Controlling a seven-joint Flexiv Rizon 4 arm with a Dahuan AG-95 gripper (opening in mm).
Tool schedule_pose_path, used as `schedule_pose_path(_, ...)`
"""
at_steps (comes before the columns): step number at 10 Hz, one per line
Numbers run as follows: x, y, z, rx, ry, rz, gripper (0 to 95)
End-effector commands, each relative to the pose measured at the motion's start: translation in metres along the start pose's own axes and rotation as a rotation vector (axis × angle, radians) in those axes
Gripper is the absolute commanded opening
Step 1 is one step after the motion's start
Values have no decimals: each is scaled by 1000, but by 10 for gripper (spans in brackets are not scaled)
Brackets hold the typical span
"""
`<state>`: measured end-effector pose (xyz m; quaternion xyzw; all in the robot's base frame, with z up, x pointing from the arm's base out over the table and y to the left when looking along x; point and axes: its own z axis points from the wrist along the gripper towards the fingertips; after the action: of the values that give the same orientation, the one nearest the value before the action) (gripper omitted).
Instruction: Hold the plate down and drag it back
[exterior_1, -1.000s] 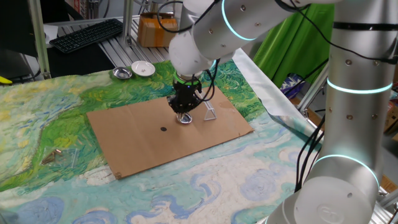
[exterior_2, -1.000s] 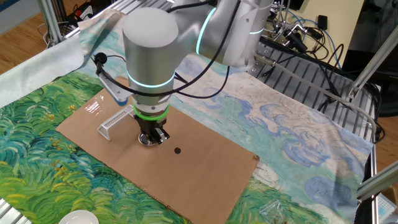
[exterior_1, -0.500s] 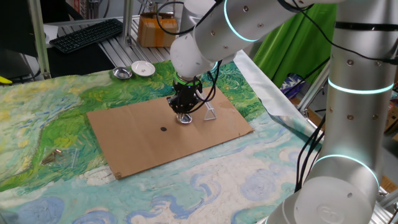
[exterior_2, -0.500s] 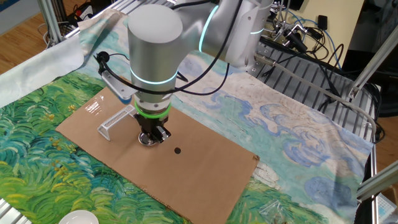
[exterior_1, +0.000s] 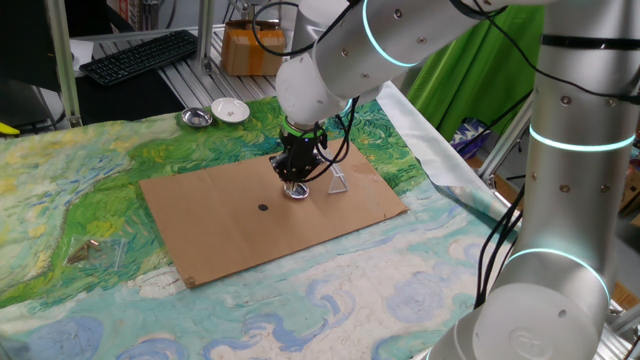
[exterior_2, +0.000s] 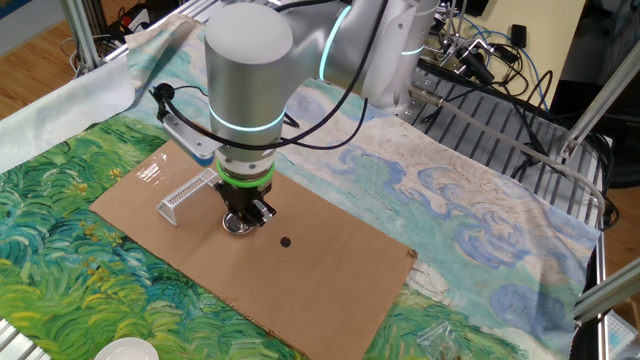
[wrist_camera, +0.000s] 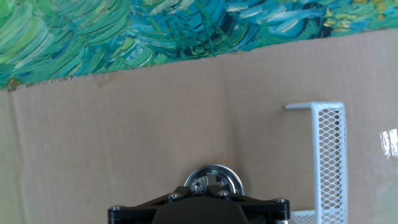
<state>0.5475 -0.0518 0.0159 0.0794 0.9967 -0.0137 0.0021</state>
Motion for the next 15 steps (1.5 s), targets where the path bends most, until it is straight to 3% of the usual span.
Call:
schedule_pose_path(1, -1, 1, 0, -5, 0, -11, 0)
schedule_pose_path(7, 0, 2, 0, -1, -11, -28, 0)
schedule_pose_path(15, 7, 24, 4, -13, -13, 8, 0)
